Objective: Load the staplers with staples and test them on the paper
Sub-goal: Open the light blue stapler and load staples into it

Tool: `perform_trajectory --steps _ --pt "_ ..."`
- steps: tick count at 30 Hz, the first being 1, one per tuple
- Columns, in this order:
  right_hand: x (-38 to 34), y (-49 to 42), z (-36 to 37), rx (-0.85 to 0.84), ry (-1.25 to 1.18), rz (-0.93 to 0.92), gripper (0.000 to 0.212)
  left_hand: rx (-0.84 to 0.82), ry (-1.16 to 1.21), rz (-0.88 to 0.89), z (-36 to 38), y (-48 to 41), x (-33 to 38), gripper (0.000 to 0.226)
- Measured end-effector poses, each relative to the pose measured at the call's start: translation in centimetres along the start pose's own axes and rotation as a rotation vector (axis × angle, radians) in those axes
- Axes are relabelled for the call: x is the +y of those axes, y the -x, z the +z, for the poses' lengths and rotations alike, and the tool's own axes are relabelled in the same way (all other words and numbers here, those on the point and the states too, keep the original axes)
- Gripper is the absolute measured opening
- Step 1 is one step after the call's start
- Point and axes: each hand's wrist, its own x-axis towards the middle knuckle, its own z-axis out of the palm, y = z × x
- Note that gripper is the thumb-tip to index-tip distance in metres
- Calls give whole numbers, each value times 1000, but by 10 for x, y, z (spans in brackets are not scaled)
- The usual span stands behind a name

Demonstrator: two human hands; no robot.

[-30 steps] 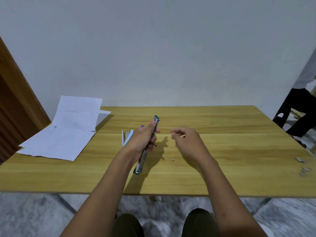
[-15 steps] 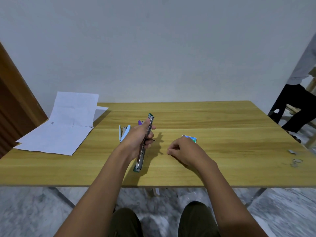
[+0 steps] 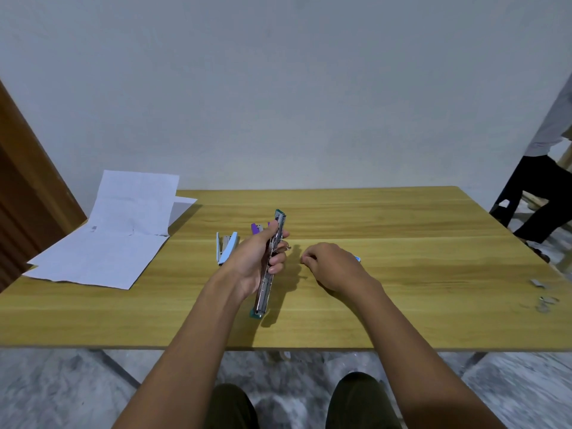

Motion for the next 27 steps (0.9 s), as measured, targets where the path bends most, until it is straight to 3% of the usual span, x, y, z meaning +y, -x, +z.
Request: perform_trajectory --steps 4,6,8,10,13,17,22,25,27 --pt "2 -9 -2 -34 34 -17 21 -4 43 -17 1 -1 0 32" --pt "0 -5 -6 42 34 -44 21 -8 73 -21 3 -1 1 32" --pt "-4 4 -13 262 -161 -63 20 -2 100 -17 4 -2 1 31" --pt "-16 17 -21 425 -507 -127 14 1 125 -10 4 -4 1 32" --pt "-36 31 -21 319 -769 -255 15 -17 138 -23 5 -5 0 36" --pt "-47 28 -6 360 -852 -236 6 -35 130 -22 6 -2 -4 39" --pt "-53 23 -5 387 -907 -150 10 -38 123 1 2 2 -4 43" --pt "-49 23 -9 410 -878 -147 4 -33 135 10 1 1 -3 36" --pt "-31 22 -16 521 -771 -85 7 -15 143 9 2 0 -3 34"
